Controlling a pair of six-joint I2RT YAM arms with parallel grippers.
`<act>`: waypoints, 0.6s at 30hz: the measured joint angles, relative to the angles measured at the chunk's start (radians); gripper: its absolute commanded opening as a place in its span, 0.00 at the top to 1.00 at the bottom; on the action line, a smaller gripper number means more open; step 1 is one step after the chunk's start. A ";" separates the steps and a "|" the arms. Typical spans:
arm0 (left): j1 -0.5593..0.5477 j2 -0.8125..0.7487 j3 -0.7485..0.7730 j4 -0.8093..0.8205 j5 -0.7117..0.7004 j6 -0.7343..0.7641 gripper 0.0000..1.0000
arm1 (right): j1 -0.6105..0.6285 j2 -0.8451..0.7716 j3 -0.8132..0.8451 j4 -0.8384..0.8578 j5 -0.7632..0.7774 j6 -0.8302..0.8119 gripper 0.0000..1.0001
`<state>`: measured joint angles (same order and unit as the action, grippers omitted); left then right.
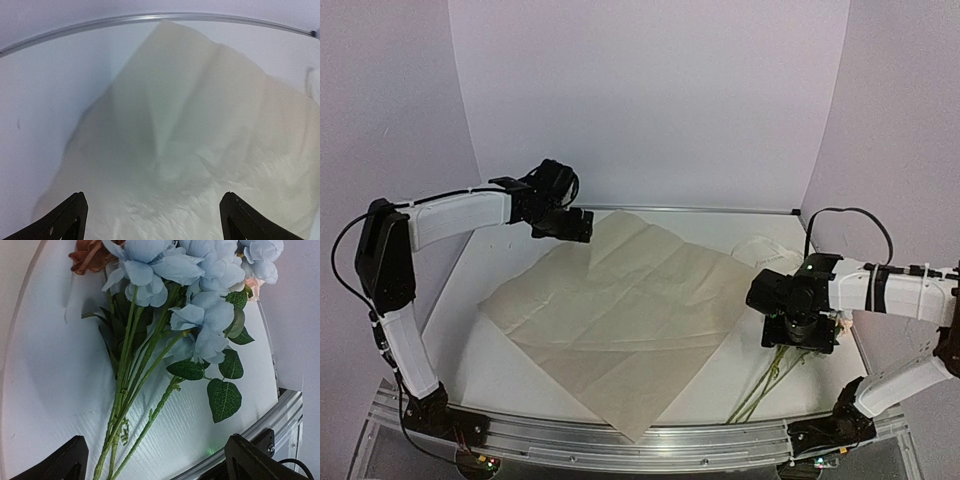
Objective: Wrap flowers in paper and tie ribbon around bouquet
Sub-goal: Unfold the folded wrapping paper at the center of the board, then pick up the fake flower from the corner of the board.
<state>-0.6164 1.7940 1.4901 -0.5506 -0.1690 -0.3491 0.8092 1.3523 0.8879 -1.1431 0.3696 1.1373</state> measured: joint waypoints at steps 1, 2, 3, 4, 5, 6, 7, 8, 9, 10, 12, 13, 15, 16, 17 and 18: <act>-0.018 -0.029 -0.039 0.007 0.022 -0.017 0.06 | -0.008 0.011 -0.004 0.005 0.009 0.012 0.02; -0.034 -0.062 -0.090 0.025 0.048 -0.040 0.07 | -0.016 0.019 -0.008 0.014 0.015 0.019 0.02; -0.044 -0.092 -0.140 0.041 0.076 -0.063 0.07 | -0.025 0.026 -0.014 0.028 0.020 0.023 0.02; -0.050 -0.118 -0.186 0.053 0.105 -0.084 0.08 | -0.036 0.033 -0.024 0.051 0.022 0.026 0.02; -0.051 -0.140 -0.229 0.066 0.130 -0.104 0.08 | -0.051 0.040 -0.041 0.091 0.017 0.028 0.02; -0.053 -0.160 -0.269 0.079 0.156 -0.123 0.09 | -0.066 0.048 -0.060 0.131 0.011 0.029 0.02; -0.055 -0.178 -0.307 0.094 0.182 -0.144 0.10 | -0.081 0.058 -0.080 0.172 0.005 0.031 0.02; -0.057 -0.196 -0.343 0.112 0.209 -0.166 0.11 | -0.095 0.069 -0.101 0.211 -0.002 0.033 0.02; -0.060 -0.214 -0.379 0.133 0.237 -0.187 0.12 | -0.106 0.079 -0.121 0.250 -0.010 0.035 0.02; -0.064 -0.230 -0.410 0.153 0.260 -0.204 0.13 | -0.118 0.090 -0.140 0.289 -0.021 0.039 0.02; -0.083 -0.251 -0.456 0.178 0.294 -0.234 0.16 | -0.135 0.117 -0.172 0.355 -0.040 0.046 0.02; -0.099 -0.258 -0.475 0.194 0.310 -0.252 0.18 | -0.140 0.131 -0.183 0.384 -0.050 0.050 0.02; -0.123 -0.261 -0.503 0.221 0.332 -0.274 0.24 | -0.145 0.150 -0.193 0.423 -0.058 0.065 0.02; -0.136 -0.262 -0.519 0.241 0.345 -0.287 0.27 | -0.146 0.153 -0.194 0.441 -0.060 0.072 0.03; -0.144 -0.262 -0.532 0.254 0.353 -0.294 0.29 | -0.147 0.155 -0.195 0.457 -0.061 0.082 0.05; -0.150 -0.262 -0.544 0.265 0.360 -0.307 0.31 | -0.147 0.157 -0.197 0.471 -0.060 0.092 0.07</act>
<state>-0.7664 1.5322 0.9458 -0.2860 0.1912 -0.6557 0.6620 1.5097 0.6906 -0.6720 0.3093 1.2296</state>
